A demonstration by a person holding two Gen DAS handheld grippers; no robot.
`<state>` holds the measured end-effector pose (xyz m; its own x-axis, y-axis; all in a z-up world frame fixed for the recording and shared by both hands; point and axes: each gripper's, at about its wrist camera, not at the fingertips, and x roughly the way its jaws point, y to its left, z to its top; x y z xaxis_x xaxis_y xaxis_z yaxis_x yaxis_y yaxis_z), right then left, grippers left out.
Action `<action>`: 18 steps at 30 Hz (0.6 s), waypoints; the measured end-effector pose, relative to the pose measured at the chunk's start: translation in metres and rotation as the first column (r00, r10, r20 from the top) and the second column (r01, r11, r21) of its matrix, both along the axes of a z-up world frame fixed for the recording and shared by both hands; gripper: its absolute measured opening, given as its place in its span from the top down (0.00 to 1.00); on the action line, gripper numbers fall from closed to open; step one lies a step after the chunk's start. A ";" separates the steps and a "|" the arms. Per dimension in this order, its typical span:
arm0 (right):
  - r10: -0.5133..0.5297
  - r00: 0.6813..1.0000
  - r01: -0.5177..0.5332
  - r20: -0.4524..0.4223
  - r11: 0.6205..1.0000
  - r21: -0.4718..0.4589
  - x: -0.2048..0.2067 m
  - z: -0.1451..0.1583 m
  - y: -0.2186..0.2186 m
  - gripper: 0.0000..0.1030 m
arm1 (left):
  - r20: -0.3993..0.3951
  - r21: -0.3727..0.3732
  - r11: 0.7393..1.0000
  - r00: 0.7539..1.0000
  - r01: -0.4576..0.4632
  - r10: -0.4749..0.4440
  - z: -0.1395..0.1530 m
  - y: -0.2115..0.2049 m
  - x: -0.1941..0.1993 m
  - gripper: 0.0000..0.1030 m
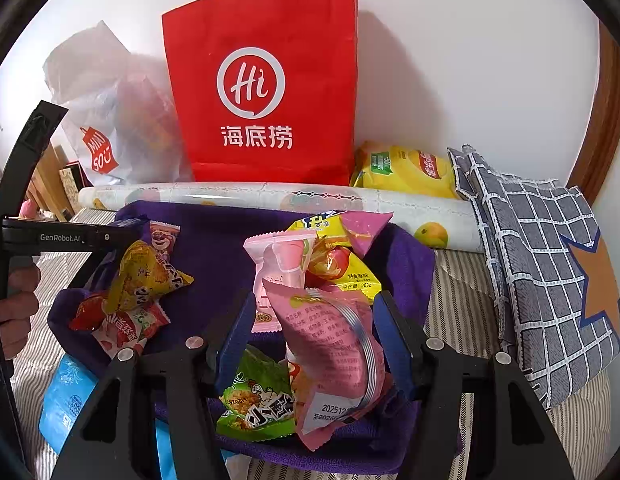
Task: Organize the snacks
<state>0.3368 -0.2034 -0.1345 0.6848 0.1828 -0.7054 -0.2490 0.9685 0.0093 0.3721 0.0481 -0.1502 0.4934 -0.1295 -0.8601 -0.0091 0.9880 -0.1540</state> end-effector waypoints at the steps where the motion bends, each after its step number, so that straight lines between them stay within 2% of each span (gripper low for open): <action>1: -0.001 1.000 0.001 -0.001 1.000 0.000 0.000 -0.001 0.000 0.41 | 0.000 0.001 1.000 1.000 0.000 0.000 0.000 0.000 0.000 0.58; 18: -0.001 1.000 0.001 0.002 1.000 0.009 -0.003 0.002 0.001 0.41 | 0.023 -0.022 1.000 1.000 -0.004 0.004 0.015 0.004 -0.003 0.53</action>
